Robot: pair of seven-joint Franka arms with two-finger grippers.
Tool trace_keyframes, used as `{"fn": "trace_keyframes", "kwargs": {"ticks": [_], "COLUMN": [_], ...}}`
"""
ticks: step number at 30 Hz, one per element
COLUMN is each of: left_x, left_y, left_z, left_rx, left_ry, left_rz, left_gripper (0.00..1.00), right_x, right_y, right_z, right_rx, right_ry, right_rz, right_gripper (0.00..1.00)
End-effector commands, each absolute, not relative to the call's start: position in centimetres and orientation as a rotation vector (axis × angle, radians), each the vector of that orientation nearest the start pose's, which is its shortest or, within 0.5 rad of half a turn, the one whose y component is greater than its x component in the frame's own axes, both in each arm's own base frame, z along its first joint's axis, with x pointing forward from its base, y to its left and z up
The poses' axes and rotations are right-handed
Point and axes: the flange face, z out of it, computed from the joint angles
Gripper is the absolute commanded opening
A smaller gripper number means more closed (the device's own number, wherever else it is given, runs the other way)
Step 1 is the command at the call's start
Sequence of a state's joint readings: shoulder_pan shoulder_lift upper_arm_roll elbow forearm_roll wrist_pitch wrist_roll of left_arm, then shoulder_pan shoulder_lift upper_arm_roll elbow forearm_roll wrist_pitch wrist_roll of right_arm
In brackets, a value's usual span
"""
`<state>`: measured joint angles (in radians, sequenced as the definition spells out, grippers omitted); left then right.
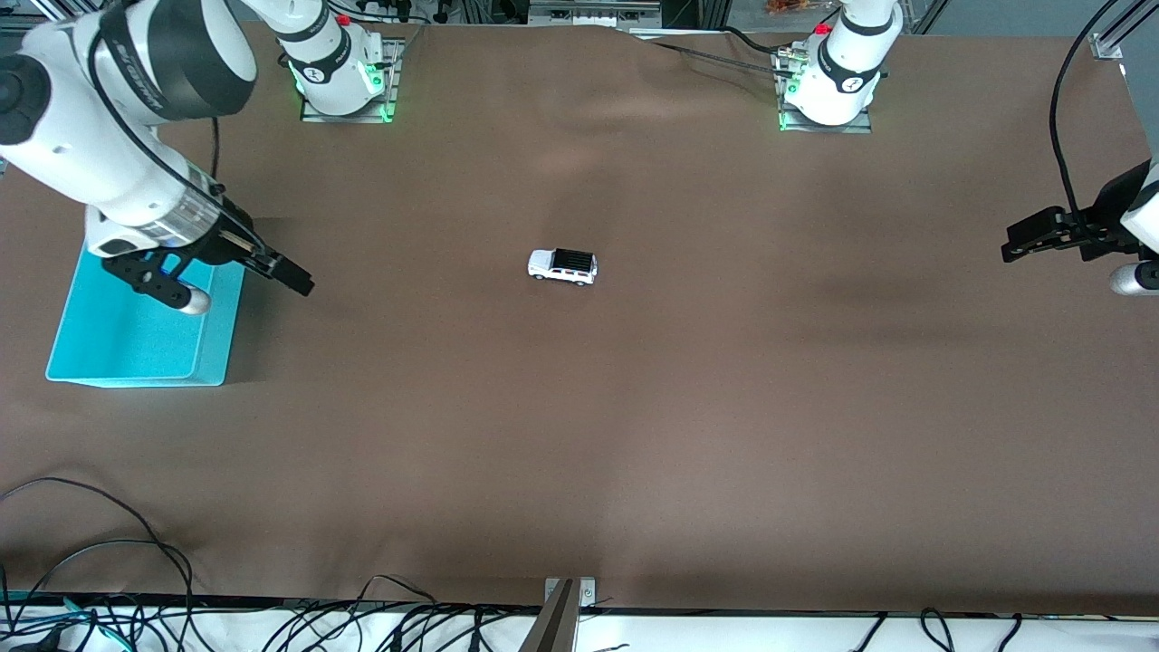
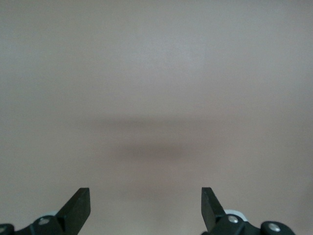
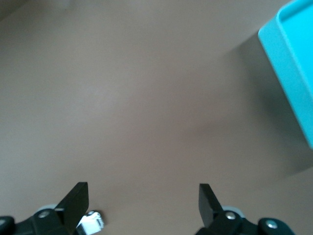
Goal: Wind and store white jeep toy
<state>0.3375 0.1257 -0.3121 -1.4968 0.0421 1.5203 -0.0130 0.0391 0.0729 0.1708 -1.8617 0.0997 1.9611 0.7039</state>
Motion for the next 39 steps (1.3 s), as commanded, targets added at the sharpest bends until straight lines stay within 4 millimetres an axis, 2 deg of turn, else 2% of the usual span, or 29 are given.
{"fn": "trace_keyframes", "kwargs": {"ticks": [1,7,14,23,32,39], "left_x": [57.5,57.5,57.5,57.5,57.5,57.5], "left_y": [3.1,3.1,3.1,3.1,3.1,3.1], "left_z": [59.0,59.0,59.0,58.9,58.8,58.8], "left_rx": [-3.157,-3.157,-3.157,-3.158,-3.157,-3.157], "left_ry": [-0.039,-0.039,-0.039,-0.039,-0.039,-0.039], "left_rz": [0.154,0.154,0.154,0.159,0.162,0.162], "left_gripper": [1.00,1.00,1.00,1.00,1.00,1.00], "right_x": [55.5,54.1,51.6,47.7,42.5,41.0], "right_y": [14.8,17.2,21.8,27.8,34.9,38.5], "right_z": [46.1,44.1,42.0,39.0,35.7,32.1], "right_rx": [-2.851,-2.784,-2.718,-2.573,-2.437,-2.376], "right_ry": [0.990,1.127,1.232,1.477,1.624,1.692], "right_rz": [0.076,0.149,0.231,0.250,0.281,0.276], "right_gripper": [1.00,1.00,1.00,1.00,1.00,1.00]}}
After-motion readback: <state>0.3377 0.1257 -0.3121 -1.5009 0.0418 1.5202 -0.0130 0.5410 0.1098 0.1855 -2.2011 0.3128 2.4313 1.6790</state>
